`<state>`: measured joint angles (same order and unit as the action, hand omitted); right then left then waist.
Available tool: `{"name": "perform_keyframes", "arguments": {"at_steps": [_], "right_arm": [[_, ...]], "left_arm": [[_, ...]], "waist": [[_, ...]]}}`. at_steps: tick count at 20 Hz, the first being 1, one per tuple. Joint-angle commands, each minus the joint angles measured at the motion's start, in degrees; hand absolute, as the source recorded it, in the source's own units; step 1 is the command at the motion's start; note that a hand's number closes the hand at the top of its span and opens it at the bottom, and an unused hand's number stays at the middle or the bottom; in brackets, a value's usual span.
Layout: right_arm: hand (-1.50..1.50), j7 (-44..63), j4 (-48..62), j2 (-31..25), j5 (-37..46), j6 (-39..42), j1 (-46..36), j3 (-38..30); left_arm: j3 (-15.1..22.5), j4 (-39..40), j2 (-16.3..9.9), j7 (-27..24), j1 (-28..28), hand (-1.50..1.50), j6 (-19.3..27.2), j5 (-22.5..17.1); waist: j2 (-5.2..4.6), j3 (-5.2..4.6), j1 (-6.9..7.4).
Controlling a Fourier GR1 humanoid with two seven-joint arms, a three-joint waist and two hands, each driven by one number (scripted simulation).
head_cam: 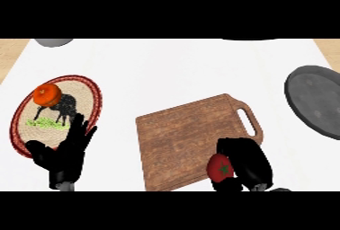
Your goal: Pick the tomato from the cutting board and place it in the pan
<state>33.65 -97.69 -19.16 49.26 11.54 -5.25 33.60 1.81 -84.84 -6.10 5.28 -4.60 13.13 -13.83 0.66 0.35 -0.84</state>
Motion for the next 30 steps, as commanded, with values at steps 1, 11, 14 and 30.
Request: {"name": "perform_keyframes", "arguments": {"at_steps": [1, 11, 14, 30], "right_arm": [[1.50, -6.59, -6.76, -7.96, 3.13, -3.15, 3.72, -0.74], [1.50, 1.97, -33.90, -9.48, 9.69, -11.26, 9.68, -9.56], [1.50, 4.14, -37.81, -10.49, 4.44, -6.19, 8.59, -17.04], [1.50, -13.24, -1.09, -12.33, -8.28, -11.84, -9.81, -41.96]], "left_arm": [[2.31, -1.21, 1.34, 2.50, -2.67, 0.00, 1.52, 1.45], [-1.45, 2.63, -0.13, 1.68, 0.25, 0.00, -0.51, -0.87], [1.34, 3.80, 1.67, -1.60, -1.26, 0.00, -0.78, 1.57], [2.47, 2.00, 2.66, 1.35, 0.07, 0.00, 0.22, 3.26]], "waist": [[-0.43, -0.32, 0.33], [-0.35, -0.38, -0.81], [-0.57, -0.39, -0.02], [-1.07, -0.32, 2.11]]}}
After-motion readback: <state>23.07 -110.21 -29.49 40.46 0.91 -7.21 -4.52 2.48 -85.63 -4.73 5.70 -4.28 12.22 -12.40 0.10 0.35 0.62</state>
